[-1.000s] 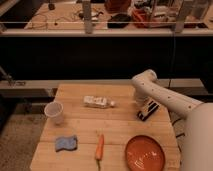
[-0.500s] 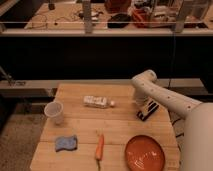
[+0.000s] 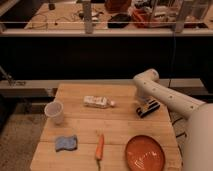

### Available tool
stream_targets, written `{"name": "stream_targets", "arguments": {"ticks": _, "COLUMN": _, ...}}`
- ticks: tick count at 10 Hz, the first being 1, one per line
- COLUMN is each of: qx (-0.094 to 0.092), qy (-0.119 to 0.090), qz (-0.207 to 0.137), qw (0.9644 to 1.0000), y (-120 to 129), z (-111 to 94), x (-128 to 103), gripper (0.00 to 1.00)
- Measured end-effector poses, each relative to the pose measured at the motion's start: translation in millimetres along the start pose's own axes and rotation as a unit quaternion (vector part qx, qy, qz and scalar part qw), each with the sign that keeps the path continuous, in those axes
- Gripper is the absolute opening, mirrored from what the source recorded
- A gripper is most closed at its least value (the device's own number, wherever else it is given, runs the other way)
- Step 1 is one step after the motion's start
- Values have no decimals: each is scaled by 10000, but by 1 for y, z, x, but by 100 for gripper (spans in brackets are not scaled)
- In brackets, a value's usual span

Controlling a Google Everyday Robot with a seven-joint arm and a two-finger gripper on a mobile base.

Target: Place the eraser on the white sponge

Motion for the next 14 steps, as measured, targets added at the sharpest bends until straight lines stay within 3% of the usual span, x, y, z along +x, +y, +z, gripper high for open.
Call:
{"name": "stream_targets", "arguments": {"ticks": 5, "qx": -328, "qy": -207, "qz": 79, "qw": 9992, "y": 7, "z": 5, "x": 14, "gripper": 80}}
{"name": "stream_targets", "arguments": {"ticks": 7, "qx": -257, "qy": -350, "qz": 150, "qw": 9989, "y": 11, "z": 11, "x": 21, "gripper": 80}}
{"name": "stream_targets", "arguments": {"ticks": 8, "qx": -125, "qy": -434, "qz": 222, "qw": 9987, "y": 15, "z": 14, "x": 30, "gripper": 80}}
{"name": "stream_targets", "arguments": {"ticks": 9, "qx": 40, "qy": -531, "qz": 280, "qw": 9982, "y": 19, "z": 17, "x": 39, "gripper": 76}}
{"name": "stream_targets", "arguments": {"ticks": 11, "qx": 252, "qy": -609, "qz": 275, "qw": 9974, "y": 18, "z": 22, "x": 42, "gripper": 60}}
{"name": "stream_targets", "arguments": {"ticks": 14, "qx": 468, "qy": -702, "qz": 213, "qw": 9962, "y": 18, "z": 34, "x": 48, "gripper": 29}}
